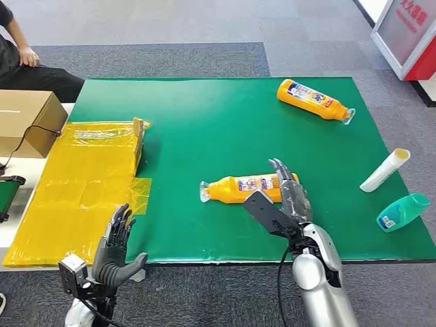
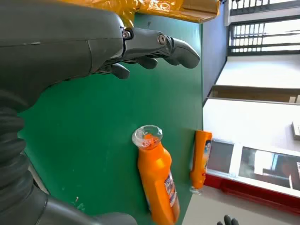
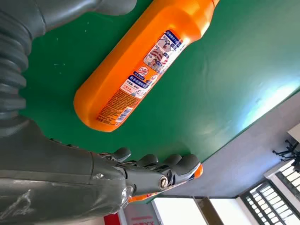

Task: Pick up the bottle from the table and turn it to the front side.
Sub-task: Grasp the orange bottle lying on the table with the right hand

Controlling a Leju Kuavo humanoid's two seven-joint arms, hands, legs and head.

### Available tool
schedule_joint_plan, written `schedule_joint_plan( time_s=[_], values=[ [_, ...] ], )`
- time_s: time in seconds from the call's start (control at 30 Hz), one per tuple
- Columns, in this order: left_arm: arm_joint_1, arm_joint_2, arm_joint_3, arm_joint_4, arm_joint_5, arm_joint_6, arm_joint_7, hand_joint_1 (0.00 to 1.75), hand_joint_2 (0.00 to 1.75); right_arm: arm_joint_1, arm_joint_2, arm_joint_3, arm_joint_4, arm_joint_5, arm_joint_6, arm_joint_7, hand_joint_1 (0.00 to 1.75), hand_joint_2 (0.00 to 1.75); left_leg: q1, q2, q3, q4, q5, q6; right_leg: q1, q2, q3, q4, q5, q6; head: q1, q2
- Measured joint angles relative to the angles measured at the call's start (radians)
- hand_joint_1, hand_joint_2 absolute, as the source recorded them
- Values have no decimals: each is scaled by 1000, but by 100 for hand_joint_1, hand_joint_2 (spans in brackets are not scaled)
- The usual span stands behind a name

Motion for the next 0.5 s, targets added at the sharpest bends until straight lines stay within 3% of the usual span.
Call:
schedule_joint_plan(
  time_s=[0.17, 0.5],
  values=[
    [-6, 11, -20, 14, 14, 2, 0, 0, 175, -58, -17, -1, 83, 12, 27, 27, 0, 175, 0, 0, 0, 0, 0, 0, 0, 0, 0, 0, 0, 0, 0, 0],
    [-39, 42, -97, 61, 57, 15, 0, 0, 175, -291, -89, -3, 454, 112, 59, 76, 0, 175, 0, 0, 0, 0, 1, 1, 0, 0, 0, 0, 1, 1, 0, 0]
  ],
)
